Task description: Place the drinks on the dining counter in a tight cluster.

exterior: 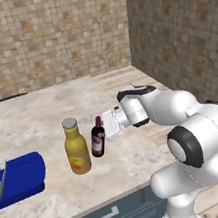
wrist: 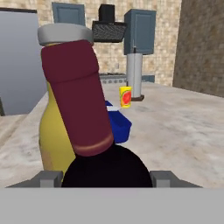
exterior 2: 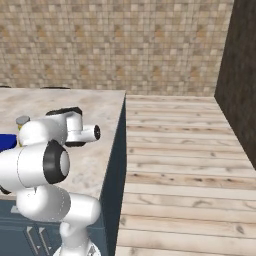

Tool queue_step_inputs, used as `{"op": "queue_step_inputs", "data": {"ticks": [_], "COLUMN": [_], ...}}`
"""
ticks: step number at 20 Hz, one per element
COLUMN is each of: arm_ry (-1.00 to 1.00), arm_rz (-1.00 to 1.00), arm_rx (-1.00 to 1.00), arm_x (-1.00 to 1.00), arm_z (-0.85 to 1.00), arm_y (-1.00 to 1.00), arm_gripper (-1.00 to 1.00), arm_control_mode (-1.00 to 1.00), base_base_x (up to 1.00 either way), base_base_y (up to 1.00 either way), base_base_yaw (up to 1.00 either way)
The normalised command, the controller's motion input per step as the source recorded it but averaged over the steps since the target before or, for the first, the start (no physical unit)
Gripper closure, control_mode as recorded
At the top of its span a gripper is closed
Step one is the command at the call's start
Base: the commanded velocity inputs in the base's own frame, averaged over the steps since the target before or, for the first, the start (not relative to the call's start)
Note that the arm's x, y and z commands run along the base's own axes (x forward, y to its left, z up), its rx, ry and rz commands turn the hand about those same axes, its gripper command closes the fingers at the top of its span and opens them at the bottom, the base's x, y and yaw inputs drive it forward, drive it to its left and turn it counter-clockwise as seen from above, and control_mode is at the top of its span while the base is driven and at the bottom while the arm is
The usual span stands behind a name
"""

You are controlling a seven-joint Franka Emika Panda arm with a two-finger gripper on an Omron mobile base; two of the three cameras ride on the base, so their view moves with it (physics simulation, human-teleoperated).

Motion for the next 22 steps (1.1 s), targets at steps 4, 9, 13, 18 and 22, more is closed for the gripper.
{"op": "queue_step_inputs", "data": {"ticks": [4, 9, 13, 18, 22], "arm_ry": [-0.08, 0.0, 0.0, 0.0, 0.0], "arm_rz": [0.0, 0.0, 0.0, 0.0, 0.0], "arm_rx": [-0.02, -0.03, 0.0, 0.0, 0.0], "arm_x": [0.0, 0.0, 0.0, 0.0, 0.0], "arm_z": [-0.03, 0.0, 0.0, 0.0, 0.0], "arm_y": [0.0, 0.0, 0.0, 0.0, 0.0], "arm_gripper": [1.0, 1.0, 1.0, -1.0, -1.0], "arm_control_mode": [-1.0, -1.0, -1.0, -1.0, -1.0], "base_base_x": [0.0, 0.0, 0.0, 0.0, 0.0], "base_base_y": [0.0, 0.0, 0.0, 0.0, 0.0], "base_base_yaw": [0.0, 0.0, 0.0, 0.0, 0.0]}}
